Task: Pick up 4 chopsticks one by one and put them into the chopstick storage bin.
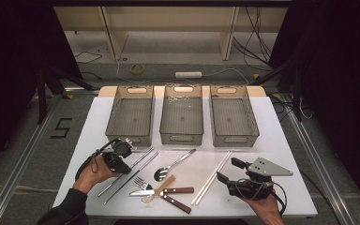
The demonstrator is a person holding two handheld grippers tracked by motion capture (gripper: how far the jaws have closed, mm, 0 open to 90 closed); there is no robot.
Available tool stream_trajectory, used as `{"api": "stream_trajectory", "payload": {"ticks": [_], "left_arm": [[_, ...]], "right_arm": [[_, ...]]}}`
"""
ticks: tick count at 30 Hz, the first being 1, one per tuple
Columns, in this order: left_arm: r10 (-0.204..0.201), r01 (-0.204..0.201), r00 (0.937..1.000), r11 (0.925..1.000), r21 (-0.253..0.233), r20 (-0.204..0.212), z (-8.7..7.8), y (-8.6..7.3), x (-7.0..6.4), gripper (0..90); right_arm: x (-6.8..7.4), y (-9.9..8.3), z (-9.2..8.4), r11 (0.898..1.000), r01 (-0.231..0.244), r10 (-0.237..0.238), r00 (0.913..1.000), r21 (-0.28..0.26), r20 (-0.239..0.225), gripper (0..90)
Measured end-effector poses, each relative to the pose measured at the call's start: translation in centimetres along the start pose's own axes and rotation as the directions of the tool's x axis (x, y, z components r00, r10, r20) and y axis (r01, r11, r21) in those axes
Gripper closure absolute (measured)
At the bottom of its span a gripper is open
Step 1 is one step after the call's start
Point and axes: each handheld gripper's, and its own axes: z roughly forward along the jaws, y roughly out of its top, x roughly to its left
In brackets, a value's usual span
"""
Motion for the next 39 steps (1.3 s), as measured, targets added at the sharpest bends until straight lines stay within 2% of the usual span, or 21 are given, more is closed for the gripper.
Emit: {"api": "stream_trajectory", "payload": {"ticks": [9,18,28,39], "left_arm": [[0.005,-0.005,1.0,0.9999,0.012,-0.001,0.2,0.2,0.0,79.2],[0.033,-0.033,0.9995,0.9992,0.023,-0.004,0.2,0.3,-0.2,82.8],[0.048,-0.048,0.9988,0.9989,0.003,0.006,0.0,0.0,0.0,84.8],[0.032,-0.032,0.9995,0.9985,-0.044,0.0,-1.5,-0.3,0.3,85.1]], "right_arm": [[0.0,0.0,0.0,1.0,0.0,0.0,1.0,0.004,-0.003,26.3],[0.0,0.0,0.0,1.0,0.004,-0.003,1.0,0.005,-0.001,26.5],[0.0,0.1,-0.1,1.0,0.006,-0.006,1.0,0.003,-0.003,26.6],[0.0,0.1,-0.1,1.0,0.005,-0.005,1.0,0.0,-0.002,26.7]]}}
